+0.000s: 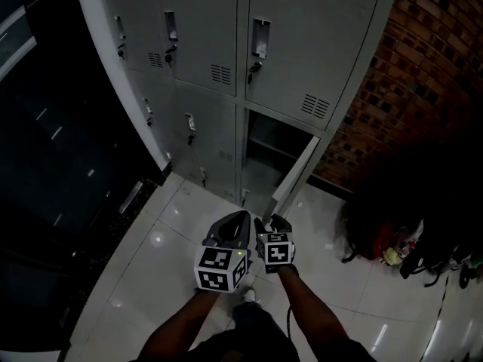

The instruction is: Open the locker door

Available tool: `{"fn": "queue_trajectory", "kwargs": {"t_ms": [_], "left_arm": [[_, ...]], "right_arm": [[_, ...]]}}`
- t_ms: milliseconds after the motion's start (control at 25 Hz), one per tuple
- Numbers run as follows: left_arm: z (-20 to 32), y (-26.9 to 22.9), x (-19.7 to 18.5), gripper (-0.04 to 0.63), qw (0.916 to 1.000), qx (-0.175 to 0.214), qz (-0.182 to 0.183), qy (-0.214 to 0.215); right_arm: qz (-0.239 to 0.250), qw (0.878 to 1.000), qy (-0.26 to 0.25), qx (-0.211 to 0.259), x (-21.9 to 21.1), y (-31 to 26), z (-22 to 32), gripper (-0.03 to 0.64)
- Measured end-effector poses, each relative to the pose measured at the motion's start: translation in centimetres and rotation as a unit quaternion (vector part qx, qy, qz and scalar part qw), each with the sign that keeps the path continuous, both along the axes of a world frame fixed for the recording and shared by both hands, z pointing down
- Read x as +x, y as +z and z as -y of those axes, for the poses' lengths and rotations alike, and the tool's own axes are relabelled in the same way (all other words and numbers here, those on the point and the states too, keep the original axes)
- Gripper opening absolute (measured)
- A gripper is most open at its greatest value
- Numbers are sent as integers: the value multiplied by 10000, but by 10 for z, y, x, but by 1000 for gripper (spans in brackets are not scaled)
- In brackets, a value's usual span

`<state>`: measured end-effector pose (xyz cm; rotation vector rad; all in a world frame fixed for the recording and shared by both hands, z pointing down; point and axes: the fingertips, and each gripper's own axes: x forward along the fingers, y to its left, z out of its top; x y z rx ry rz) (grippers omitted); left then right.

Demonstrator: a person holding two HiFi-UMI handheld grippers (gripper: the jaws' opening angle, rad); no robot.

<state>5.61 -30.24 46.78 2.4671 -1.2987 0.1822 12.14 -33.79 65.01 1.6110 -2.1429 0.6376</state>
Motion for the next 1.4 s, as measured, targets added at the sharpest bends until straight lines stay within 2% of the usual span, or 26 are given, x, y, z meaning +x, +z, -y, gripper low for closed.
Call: {"fn": "queue_trajectory", "kwargs": {"t_ms": [200,360,480,600,920,1240,1400], "left_arm": [[-23,4,-5,5,10000,-60,-21,-32],[-34,2,-6,5,10000,-37,-4,-42],[-41,0,-4,5,10000,-28,17,8],[-44,-1,-3,5,10000,-6,35,26],[-58,-8,-5,5,10000,82,12,36],[-86,-28,-20,5,9996,248,-133,-64],[-107,-37,-36,5,9991,326,-209,-166]], "right_arm": [[-274,9995,144,-41,10,1,-18,212],[-268,9989,345,-144,22,0,-28,225],[-401,9989,206,-104,18,-3,-33,253],[-578,9983,-42,-3,8,-6,-39,253],[-406,9991,50,113,4,-18,-63,250],[-233,9984,3,521,-14,-74,-98,199],[-166,9960,-13,883,-26,-113,-121,144]]}}
